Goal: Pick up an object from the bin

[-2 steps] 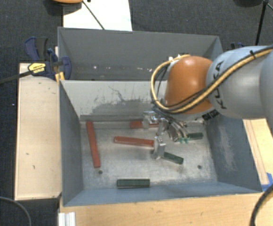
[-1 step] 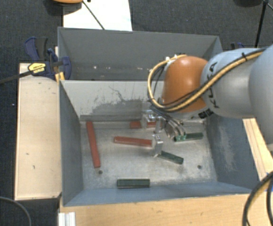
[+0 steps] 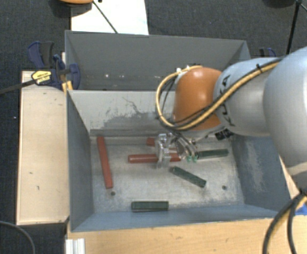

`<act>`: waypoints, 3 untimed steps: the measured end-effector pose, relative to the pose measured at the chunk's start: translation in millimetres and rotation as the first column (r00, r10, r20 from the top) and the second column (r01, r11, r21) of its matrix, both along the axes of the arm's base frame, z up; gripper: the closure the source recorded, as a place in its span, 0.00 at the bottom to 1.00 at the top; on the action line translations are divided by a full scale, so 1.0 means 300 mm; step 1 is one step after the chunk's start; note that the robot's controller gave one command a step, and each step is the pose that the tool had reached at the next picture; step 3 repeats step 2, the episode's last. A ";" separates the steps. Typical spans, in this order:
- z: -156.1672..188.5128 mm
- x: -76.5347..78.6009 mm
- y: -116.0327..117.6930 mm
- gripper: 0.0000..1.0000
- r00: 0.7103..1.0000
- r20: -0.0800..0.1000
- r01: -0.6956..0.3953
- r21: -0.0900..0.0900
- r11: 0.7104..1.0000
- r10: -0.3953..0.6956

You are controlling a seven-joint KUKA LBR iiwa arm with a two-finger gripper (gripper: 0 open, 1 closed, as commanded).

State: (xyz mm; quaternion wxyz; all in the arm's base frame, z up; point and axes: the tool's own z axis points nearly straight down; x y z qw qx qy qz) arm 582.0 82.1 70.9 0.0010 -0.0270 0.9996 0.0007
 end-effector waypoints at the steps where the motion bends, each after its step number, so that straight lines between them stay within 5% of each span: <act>1: 0.000 0.000 0.000 1.00 1.000 0.000 0.001 0.000 1.000 -0.001; 2: 0.580 -0.031 0.069 1.00 1.000 0.007 0.014 0.001 1.000 -0.014; 3: 0.580 -0.031 0.069 1.00 1.000 0.007 0.014 0.001 1.000 -0.014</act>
Offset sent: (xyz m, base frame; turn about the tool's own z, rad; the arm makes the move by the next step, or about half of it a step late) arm -0.0111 0.0199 0.1704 0.0176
